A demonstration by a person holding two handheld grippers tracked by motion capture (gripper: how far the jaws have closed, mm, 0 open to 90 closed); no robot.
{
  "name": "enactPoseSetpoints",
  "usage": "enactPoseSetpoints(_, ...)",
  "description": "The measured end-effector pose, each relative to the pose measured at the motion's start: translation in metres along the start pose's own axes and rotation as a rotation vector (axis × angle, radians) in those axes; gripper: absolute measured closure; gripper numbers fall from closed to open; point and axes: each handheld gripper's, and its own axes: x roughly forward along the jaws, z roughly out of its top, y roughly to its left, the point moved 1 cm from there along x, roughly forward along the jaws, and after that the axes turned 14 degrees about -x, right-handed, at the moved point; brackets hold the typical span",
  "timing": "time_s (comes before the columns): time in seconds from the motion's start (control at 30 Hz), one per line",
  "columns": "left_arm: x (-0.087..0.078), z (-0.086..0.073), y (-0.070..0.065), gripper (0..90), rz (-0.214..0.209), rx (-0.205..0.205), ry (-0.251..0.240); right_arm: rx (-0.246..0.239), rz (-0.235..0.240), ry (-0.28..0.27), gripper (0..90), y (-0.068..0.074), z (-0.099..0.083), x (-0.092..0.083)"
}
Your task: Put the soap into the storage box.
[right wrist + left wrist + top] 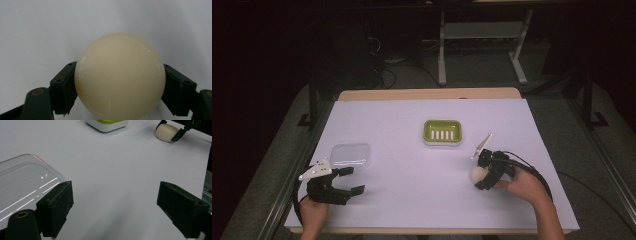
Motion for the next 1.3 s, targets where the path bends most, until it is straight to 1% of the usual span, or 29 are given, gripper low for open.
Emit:
enactPoseSetpoints(0.1, 0.0, 0.0, 0.0, 12.9, -0.001, -0.003, -0.001, -0.002, 0.006, -0.003, 23.1, 0.0, 0.0, 0.0)
enactPoseSetpoints(0.13, 0.0, 0.0, 0.0, 12.9, -0.001, -0.003, -0.002, -0.001, 0.017, -0.004, 23.2, 0.0, 0.0, 0.0)
enactPoseSetpoints(0.23, 0.0, 0.0, 0.0, 12.9, -0.002, -0.004, -0.002, 0.002, 0.028, -0.005, 23.2, 0.0, 0.0, -0.001)
enactPoseSetpoints(0.37, 0.0, 0.0, 0.0, 12.9, -0.001, -0.004, -0.003, 0.006, 0.023, -0.009, 23.2, -0.001, 0.0, -0.002)
enactPoseSetpoints(0.4, 0.0, 0.0, 0.0, 12.9, -0.001, -0.003, -0.003, 0.006, 0.022, -0.021, 23.2, -0.001, 0.002, -0.005)
enactPoseSetpoints(0.47, 0.0, 0.0, 0.0, 12.9, -0.002, -0.008, -0.006, 0.005, 0.022, -0.027, 23.2, -0.002, 0.003, -0.006)
enactPoseSetpoints(0.5, 0.0, 0.0, 0.0, 12.9, -0.001, -0.003, -0.002, 0.001, 0.022, -0.036, 23.2, -0.003, 0.006, -0.008)
enactPoseSetpoints(0.57, 0.0, 0.0, 0.0, 12.9, -0.002, 0.005, -0.003, 0.0, 0.023, -0.037, 23.2, -0.003, 0.007, -0.009)
enactPoseSetpoints(0.63, -0.001, 0.0, 0.0, 12.9, -0.003, 0.003, -0.003, -0.009, 0.022, -0.055, 23.2, -0.006, 0.012, -0.012)
enactPoseSetpoints(0.83, 0.0, 0.0, 0.0, 12.9, -0.006, -0.004, -0.007, -0.016, 0.024, -0.06, 23.2, -0.011, 0.018, -0.018)
enactPoseSetpoints(0.93, 0.0, 0.0, 0.0, 12.9, -0.006, -0.006, -0.008, -0.014, 0.029, -0.079, 23.2, -0.014, 0.02, -0.019)
enactPoseSetpoints(1.07, 0.0, 0.0, 0.0, 12.9, -0.005, -0.006, -0.004, -0.019, 0.033, -0.075, 23.2, -0.019, 0.024, -0.021)
enactPoseSetpoints(1.17, 0.0, 0.0, 0.0, 12.9, -0.006, -0.005, -0.005, -0.022, 0.034, -0.074, 23.2, -0.021, 0.027, -0.022)
enactPoseSetpoints(1.3, -0.001, 0.0, 0.0, 12.9, -0.007, -0.007, -0.01, -0.022, 0.039, -0.089, 23.2, -0.025, 0.032, -0.024)
